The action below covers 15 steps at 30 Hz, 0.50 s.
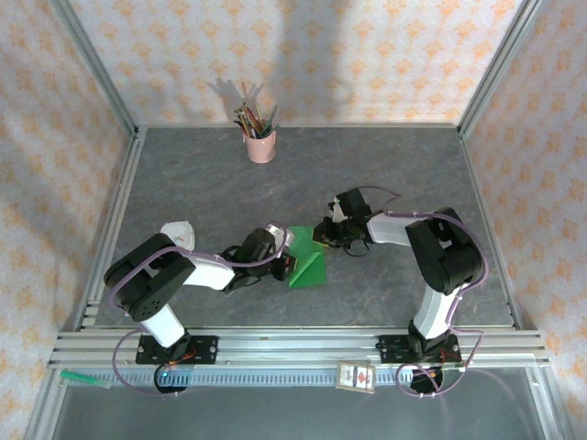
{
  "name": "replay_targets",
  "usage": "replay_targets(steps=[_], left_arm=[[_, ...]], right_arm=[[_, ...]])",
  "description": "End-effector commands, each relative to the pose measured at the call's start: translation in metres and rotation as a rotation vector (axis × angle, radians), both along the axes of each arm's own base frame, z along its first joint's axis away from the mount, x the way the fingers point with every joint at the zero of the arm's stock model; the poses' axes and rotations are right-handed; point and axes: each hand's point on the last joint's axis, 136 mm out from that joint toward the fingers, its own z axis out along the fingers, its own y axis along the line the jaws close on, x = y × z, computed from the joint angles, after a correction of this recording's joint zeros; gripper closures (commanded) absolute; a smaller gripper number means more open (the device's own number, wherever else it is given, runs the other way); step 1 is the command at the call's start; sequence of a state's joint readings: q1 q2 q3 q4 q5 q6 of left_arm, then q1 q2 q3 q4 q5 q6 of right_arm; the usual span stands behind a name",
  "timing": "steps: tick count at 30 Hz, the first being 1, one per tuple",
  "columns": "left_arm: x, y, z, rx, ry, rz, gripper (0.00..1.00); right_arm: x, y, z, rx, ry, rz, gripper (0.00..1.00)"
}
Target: Fold a paper plane with a square sheet of paper (pick it up from the middle)
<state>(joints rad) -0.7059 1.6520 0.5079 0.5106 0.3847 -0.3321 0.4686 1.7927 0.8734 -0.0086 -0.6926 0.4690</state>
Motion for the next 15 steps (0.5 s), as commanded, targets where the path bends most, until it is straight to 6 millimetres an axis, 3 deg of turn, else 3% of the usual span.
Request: replay_targets(steps=[1,15], left_arm=[[-0.003,0.014,-0.014,0.074,0.032,0.023,1.00],[-0.013,0.018,-0.024,0.117,0.063,0.013,1.00]], right_arm=[[-0.003,-0.021,-0.025,-0.130,0.034,-0.034,0.82],[0.017,0.000,0.017,-0.023,-0.036,-0.024,0.79]])
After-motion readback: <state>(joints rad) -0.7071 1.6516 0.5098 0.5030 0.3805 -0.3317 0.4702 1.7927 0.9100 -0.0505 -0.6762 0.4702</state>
